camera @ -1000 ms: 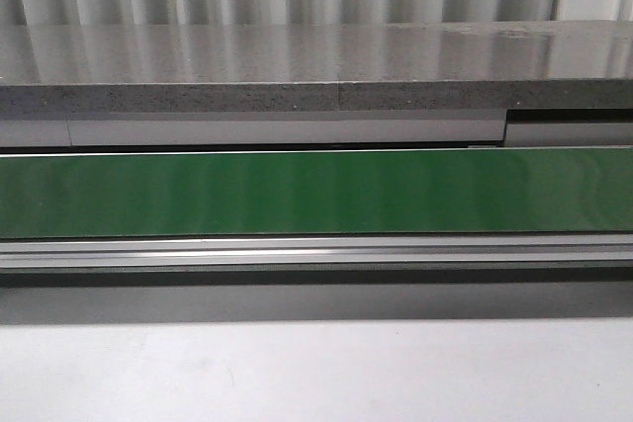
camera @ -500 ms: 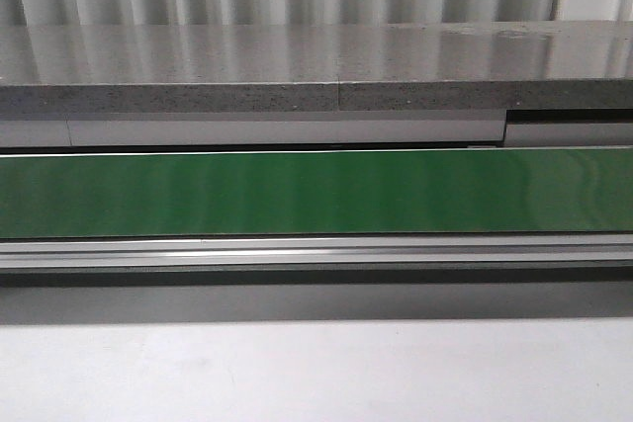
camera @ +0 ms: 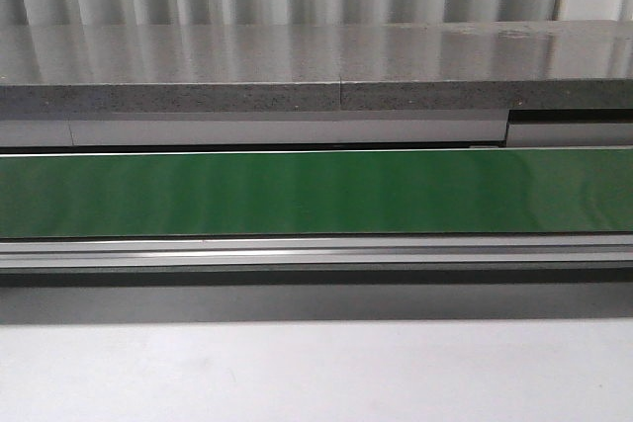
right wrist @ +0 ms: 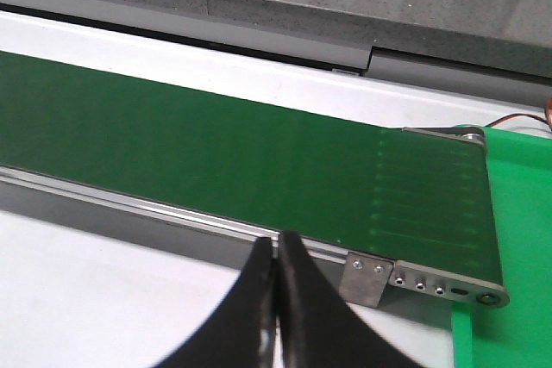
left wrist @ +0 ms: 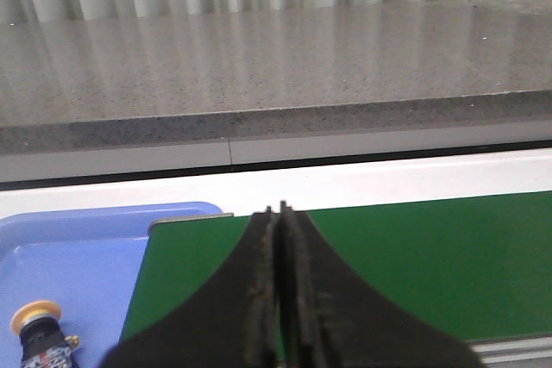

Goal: Move button from right to left

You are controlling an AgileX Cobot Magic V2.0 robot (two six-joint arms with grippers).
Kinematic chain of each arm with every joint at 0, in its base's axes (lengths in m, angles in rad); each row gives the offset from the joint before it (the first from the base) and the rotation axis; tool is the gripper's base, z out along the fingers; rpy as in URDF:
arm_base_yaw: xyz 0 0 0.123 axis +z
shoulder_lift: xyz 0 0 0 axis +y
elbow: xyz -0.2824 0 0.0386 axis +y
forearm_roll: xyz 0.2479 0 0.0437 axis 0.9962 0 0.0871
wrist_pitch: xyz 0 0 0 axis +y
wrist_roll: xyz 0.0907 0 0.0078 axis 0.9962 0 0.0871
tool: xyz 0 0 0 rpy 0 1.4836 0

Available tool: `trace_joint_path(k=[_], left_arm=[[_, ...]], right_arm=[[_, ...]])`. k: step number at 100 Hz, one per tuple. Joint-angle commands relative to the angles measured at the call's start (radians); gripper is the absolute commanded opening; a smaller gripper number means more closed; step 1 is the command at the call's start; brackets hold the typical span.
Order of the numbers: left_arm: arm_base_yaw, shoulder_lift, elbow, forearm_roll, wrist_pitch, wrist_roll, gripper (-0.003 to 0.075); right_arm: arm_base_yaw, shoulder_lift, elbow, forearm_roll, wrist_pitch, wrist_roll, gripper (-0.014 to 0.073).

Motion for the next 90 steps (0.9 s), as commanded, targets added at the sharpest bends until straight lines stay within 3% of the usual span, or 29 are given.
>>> trace_joint_path(k=[1, 29, 34, 47, 90], left_arm=[[0.011, -0.048, 0.027, 0.012, -0.091, -0.021, -0.0020], [0.021, -0.288, 0.256, 0.010, -0.098, -0.021, -0.0020], [0.021, -0.346, 0.246, 0.010, 0.025, -0.021, -0.0020], [0.021, -0.310, 0.249, 0.010, 0.085, -0.021, -0.0020], [0.021, -0.306, 0.249, 0.010, 0.086, -0.021, -0.0020]], right_arm=[[0.001, 0.009, -0.025, 0.009, -0.081, -0.006, -0.0065], [0.001, 0.009, -0.025, 0.009, -0.081, -0.006, -0.0065], [0.001, 0.009, -0.025, 0.009, -0.081, -0.006, -0.0065], [0.001, 0.012, -0.025, 0.009, -0.082, -0.006, -0.0065], [0.001, 0.012, -0.025, 0.009, -0.082, -0.006, -0.0065]])
